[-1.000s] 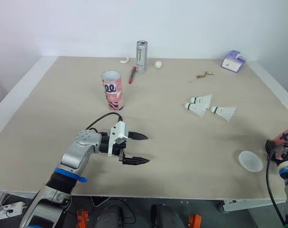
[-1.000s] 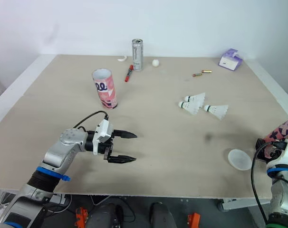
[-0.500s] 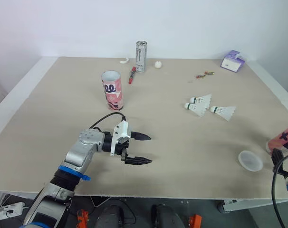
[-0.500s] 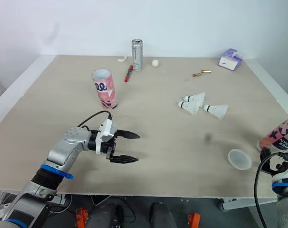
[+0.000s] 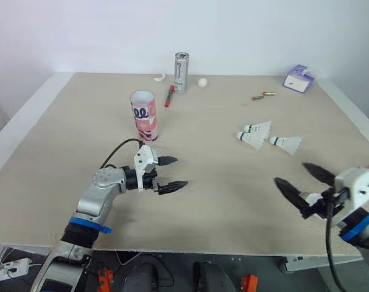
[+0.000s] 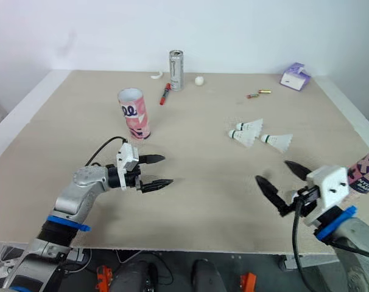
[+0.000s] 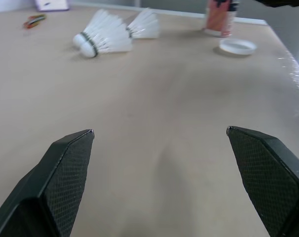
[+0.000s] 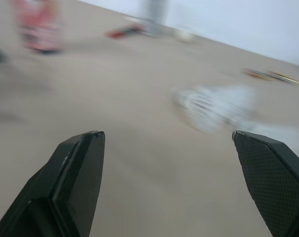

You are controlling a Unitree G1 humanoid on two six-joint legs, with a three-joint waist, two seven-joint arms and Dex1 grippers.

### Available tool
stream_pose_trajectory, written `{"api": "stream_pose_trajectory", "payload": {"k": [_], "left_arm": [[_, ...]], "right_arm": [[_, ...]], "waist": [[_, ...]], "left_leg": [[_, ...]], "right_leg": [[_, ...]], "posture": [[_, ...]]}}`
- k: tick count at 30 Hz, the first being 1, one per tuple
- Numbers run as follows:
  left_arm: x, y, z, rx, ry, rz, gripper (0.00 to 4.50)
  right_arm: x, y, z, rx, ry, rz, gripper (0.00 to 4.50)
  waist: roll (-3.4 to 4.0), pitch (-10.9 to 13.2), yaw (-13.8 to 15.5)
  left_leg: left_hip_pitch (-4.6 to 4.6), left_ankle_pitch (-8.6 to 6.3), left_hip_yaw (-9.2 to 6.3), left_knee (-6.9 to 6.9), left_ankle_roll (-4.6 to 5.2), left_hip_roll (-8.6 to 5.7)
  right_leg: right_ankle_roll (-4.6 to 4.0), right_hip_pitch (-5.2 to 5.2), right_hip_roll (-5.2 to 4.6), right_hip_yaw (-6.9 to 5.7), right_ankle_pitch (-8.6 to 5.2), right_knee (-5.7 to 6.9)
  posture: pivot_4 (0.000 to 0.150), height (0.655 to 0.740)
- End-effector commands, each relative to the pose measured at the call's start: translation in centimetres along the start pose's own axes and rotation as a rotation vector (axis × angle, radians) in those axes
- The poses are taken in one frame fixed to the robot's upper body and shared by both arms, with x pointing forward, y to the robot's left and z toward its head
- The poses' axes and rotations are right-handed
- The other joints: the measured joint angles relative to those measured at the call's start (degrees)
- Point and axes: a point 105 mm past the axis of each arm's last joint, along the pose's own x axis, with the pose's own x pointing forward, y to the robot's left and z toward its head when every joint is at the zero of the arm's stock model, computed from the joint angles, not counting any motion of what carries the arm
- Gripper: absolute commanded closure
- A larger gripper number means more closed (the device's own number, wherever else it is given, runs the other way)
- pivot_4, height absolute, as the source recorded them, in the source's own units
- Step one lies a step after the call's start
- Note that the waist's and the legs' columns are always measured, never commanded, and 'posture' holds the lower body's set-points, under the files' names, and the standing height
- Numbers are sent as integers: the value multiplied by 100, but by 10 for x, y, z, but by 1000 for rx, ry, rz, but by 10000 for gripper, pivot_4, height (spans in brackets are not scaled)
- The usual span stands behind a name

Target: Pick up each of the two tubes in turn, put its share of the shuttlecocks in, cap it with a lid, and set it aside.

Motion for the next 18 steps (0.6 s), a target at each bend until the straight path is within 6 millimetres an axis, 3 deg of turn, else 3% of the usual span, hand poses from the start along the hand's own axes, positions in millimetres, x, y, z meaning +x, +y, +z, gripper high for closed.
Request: {"api": "stream_pose_trajectory", "payload": {"k": [1, 6, 12, 18], "left_arm": [[-6, 14, 15, 23, -38, 155, 0], [-22, 42, 13, -14, -16, 401, 0], [-53, 77, 1, -24, 34, 707, 0], [-56, 90, -2, -79, 14, 779, 0]], "right_arm": [[26, 12, 5, -34, -49, 219, 704], [53, 12, -2, -67, -53, 410, 704], [78, 10, -4, -96, -69, 512, 704], [86, 9, -8, -111, -73, 519, 704]], "waist": [[-13, 6, 7], [-18, 9, 44], [-22, 11, 31], [-23, 12, 46]], "left_leg": [[-1, 2, -3, 2, 3, -2], [-6, 5, -12, 2, 7, -4], [-9, 3, -10, -2, 7, -6], [-10, 3, -14, -3, 7, -7]], "right_leg": [[1, 1, 0, 0, 2, 0], [0, 4, 4, -4, 2, 0], [-11, 2, 4, -2, 19, 0], [-19, 3, 1, -8, 25, 1]], "posture": [[1500, 7400], [1500, 7400], [1500, 7400], [1500, 7400]]}}
